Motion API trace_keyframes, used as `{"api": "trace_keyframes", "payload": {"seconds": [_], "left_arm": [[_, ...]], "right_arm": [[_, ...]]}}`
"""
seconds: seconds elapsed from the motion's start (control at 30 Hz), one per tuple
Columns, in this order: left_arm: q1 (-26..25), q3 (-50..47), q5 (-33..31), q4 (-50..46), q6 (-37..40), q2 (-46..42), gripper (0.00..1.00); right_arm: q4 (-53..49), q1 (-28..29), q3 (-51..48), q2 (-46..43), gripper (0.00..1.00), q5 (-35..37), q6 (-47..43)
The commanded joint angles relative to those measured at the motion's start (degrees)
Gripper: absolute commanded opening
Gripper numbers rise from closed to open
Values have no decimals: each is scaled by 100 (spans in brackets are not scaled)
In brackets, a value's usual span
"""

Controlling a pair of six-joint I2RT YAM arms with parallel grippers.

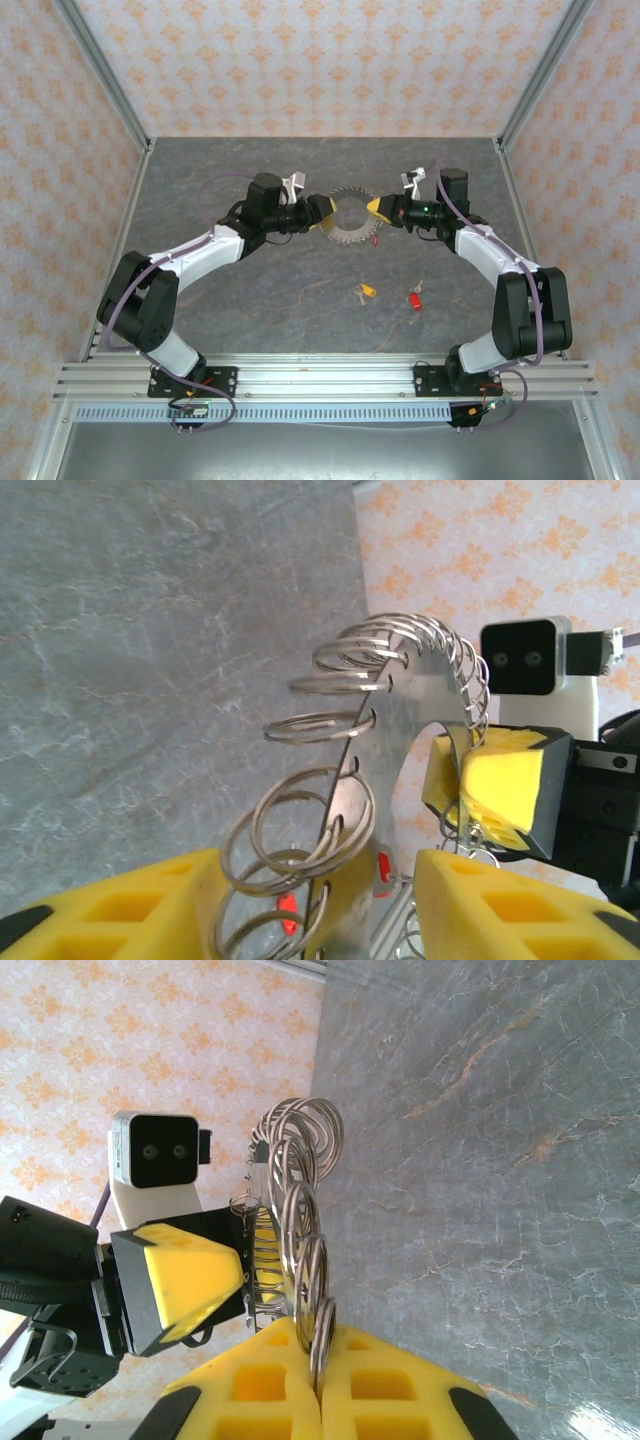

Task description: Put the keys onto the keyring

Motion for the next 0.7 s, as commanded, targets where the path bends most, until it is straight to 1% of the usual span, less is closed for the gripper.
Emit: {"api": "trace_keyframes", "payload": {"seconds": [0.0, 0.13, 0.2, 0.27, 0.3, 0.37, 0.47, 0.5, 0.53, 0.57, 0.67], "left_arm": [[-53, 184, 192, 283, -26, 12, 43], [-53, 145, 204, 365, -5, -65, 33], [-59, 80, 176, 519, -50, -124, 25], [-55, 51, 166, 626, -87, -176, 23], [-55, 55, 166, 660, -94, -197, 19], [-53, 37, 159, 722, -100, -260, 15], [-58, 52, 153, 750, -99, -328, 7], [-57, 52, 148, 761, -103, -352, 2], [-58, 56, 133, 761, -109, -378, 0], [-67, 51, 119, 761, -105, -406, 0], [-63, 32, 47, 774, -102, -508, 0]], "right_arm": [[425, 14, 221, -185, 0, -244, 112], [378, 14, 250, -167, 0, -280, 35], [334, 14, 263, -144, 0, -328, -8], [293, 14, 276, -139, 1, -359, -62], [223, 14, 294, -138, 1, -355, -116], [204, 14, 312, -143, 2, -383, -143], [115, 9, 371, -147, 4, -372, -213], [97, 13, 386, -158, 4, -372, -219], [82, 14, 397, -160, 6, -357, -222], [73, 14, 415, -178, 8, -331, -216], [50, 14, 425, -239, 11, -248, -215]]}}
